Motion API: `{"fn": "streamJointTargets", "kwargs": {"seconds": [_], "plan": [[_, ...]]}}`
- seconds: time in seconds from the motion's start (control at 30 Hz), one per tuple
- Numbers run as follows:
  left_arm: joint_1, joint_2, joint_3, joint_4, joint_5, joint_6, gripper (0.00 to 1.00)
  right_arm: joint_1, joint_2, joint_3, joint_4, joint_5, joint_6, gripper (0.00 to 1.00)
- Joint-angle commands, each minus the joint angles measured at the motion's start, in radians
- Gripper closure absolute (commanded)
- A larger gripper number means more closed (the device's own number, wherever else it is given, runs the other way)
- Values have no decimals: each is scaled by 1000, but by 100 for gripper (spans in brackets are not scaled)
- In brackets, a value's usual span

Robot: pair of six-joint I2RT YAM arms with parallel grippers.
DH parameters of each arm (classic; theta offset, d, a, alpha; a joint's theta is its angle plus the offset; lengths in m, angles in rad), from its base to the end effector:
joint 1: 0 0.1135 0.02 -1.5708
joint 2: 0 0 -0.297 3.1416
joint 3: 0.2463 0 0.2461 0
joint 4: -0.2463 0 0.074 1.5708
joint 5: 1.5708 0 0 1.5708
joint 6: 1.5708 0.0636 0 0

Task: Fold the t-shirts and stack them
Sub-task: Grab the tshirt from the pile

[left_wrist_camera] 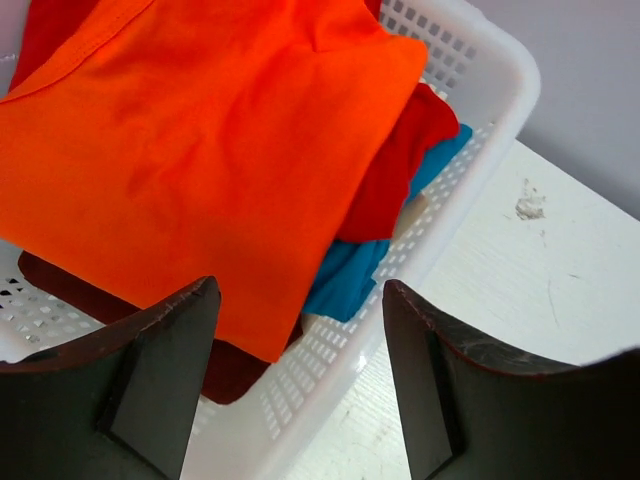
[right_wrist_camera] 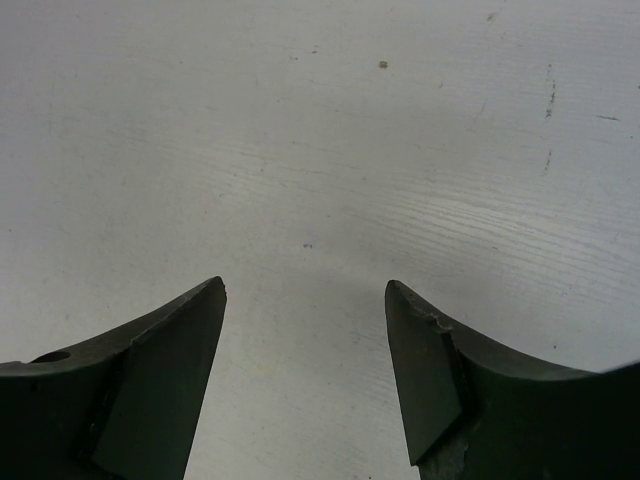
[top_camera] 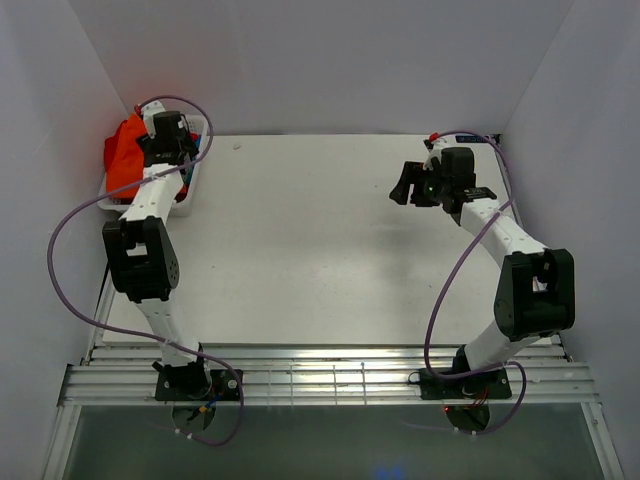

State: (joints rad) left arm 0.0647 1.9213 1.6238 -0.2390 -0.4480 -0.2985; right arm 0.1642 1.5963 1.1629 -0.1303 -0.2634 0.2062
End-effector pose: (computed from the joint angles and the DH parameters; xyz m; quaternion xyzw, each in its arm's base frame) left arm 0.4778 0.0586 0.3127 -0.2611 0.8137 0.1355 0.5013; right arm 0.3760 0.0791 0.2923 -0.0451 0.8694 0.2011 0.4490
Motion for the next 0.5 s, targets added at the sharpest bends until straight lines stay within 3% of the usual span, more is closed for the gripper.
{"fn": "streamJointTargets", "kwargs": {"seconds": [0.0, 0.47], "plan": [[53, 44, 44, -36, 23, -13, 24, 1, -2, 31, 26, -22, 1, 29], [84, 206, 82, -14, 123, -18, 34, 0, -25, 15, 21, -19, 4, 30]]}}
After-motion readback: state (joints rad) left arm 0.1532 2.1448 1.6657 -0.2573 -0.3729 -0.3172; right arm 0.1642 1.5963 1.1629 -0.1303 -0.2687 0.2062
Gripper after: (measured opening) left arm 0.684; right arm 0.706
